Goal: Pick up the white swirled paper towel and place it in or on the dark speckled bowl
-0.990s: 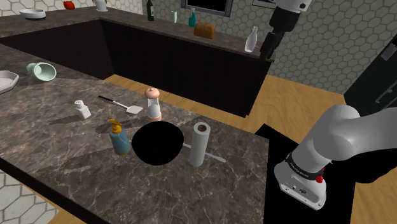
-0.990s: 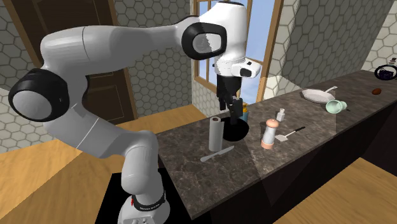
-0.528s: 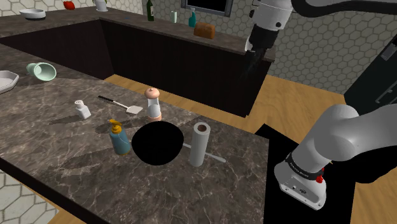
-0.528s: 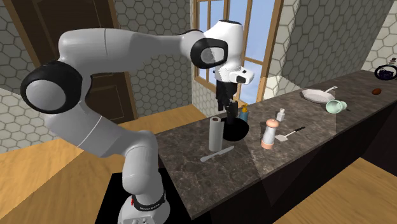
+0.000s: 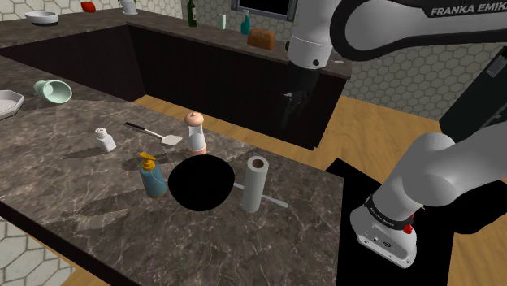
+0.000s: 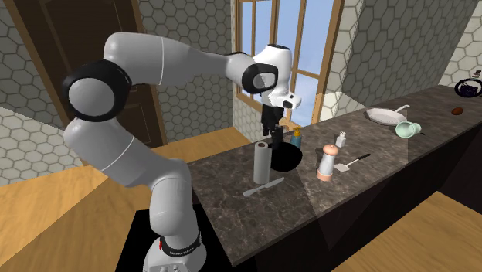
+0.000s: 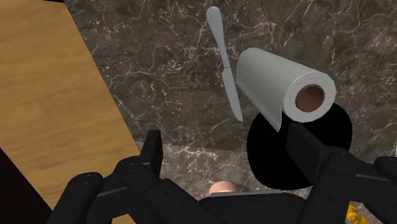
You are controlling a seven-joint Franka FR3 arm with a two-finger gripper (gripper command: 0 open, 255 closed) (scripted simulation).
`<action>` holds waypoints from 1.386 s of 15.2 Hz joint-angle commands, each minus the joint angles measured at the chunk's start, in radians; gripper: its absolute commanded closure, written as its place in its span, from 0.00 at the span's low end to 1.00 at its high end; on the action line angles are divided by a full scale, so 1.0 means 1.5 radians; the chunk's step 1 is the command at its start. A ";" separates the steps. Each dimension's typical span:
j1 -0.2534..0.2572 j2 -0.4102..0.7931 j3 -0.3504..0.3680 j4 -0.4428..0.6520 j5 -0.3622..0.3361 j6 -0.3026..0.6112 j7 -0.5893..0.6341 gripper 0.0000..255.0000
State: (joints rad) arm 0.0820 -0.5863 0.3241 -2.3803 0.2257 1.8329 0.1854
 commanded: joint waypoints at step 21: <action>0.013 0.234 0.151 0.010 0.000 0.208 0.156 0.00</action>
State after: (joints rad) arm 0.1016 -0.2360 0.5512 -2.3643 0.2260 2.1433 0.4194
